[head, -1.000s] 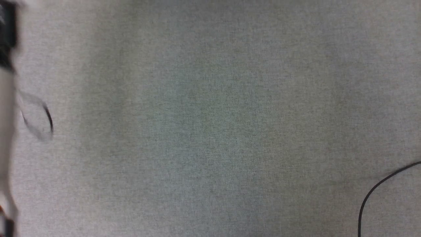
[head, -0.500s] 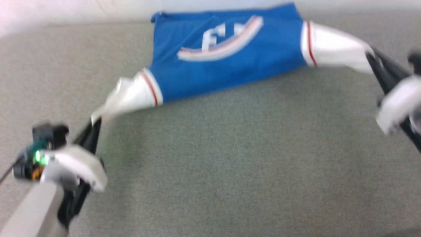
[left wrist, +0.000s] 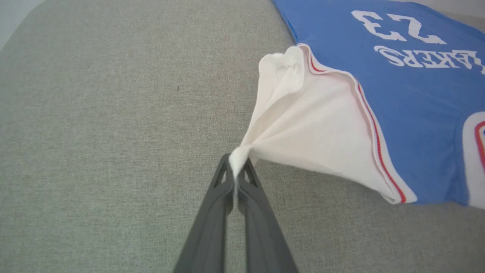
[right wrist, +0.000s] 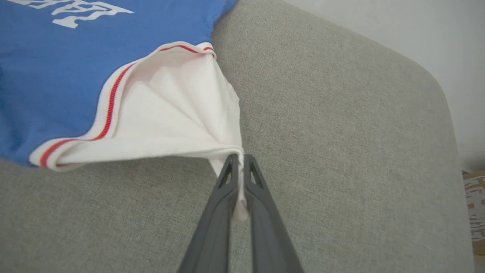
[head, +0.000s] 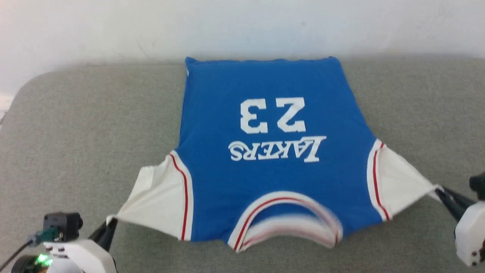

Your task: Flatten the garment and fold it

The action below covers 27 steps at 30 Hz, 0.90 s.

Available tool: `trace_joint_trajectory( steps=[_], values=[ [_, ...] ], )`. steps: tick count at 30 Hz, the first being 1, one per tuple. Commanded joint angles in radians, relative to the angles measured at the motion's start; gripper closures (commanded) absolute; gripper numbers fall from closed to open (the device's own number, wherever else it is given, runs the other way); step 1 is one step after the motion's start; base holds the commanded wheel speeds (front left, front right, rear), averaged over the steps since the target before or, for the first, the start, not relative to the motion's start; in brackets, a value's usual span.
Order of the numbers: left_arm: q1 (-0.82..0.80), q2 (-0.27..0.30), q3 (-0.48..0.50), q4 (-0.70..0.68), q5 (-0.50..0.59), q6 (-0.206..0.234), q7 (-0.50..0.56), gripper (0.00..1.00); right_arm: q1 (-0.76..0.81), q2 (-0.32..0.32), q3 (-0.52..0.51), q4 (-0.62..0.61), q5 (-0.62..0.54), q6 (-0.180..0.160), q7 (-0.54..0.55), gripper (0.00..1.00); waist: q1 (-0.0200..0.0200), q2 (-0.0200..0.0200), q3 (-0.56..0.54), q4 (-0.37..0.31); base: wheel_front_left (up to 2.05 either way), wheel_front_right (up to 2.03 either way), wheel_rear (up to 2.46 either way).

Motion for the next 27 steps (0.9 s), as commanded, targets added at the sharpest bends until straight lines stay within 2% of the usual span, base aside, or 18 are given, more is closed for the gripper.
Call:
trace_joint_trajectory(
  steps=[1,6,11,14,18,19,23,27],
  values=[
    [0.035,0.016,0.001,-0.012,-0.008,0.017,0.014,1.0,0.04,0.001,-0.009,0.001,-0.003,-0.001,0.022,1.0,0.0002,0.0,-0.021,0.007,0.0,0.0,0.0],
    [0.109,0.031,-0.008,-0.052,-0.035,0.041,0.064,1.0,0.131,0.008,-0.032,-0.017,0.04,-0.001,0.1,1.0,0.0002,0.0,-0.047,0.014,0.0,0.0,0.0],
    [0.186,0.06,0.001,-0.085,-0.062,0.068,0.1,1.0,0.227,-0.019,-0.078,-0.038,0.074,-0.001,0.221,1.0,0.0002,0.0,-0.07,0.019,0.0,0.0,0.0],
    [0.214,0.073,-0.006,-0.104,-0.071,0.069,0.121,1.0,0.275,-0.019,-0.106,-0.067,0.095,-0.001,0.287,1.0,0.0002,0.0,-0.076,0.023,0.0,0.0,0.0],
    [0.21,0.049,-0.029,-0.136,-0.091,0.056,0.141,1.0,0.302,0.003,-0.146,-0.105,0.109,-0.001,0.342,1.0,0.0002,0.0,-0.077,0.031,0.0,0.0,0.0],
    [0.206,0.041,-0.038,-0.141,-0.096,0.048,0.148,1.0,0.302,0.013,-0.162,-0.11,0.109,-0.001,0.352,0.0,0.0002,0.0,-0.076,0.034,0.0,0.0,0.0],
    [0.175,0.009,-0.064,-0.155,-0.109,0.027,0.162,1.0,0.281,0.048,-0.227,-0.139,0.12,-0.001,0.429,0.0,0.0002,0.0,-0.061,0.056,0.0,0.0,0.0],
    [0.14,-0.011,-0.079,-0.186,-0.103,0.021,0.167,1.0,0.218,0.113,-0.355,-0.158,0.142,-0.001,0.527,0.0,0.0002,0.0,-0.023,0.101,0.0,0.0,0.0]
  ],
)
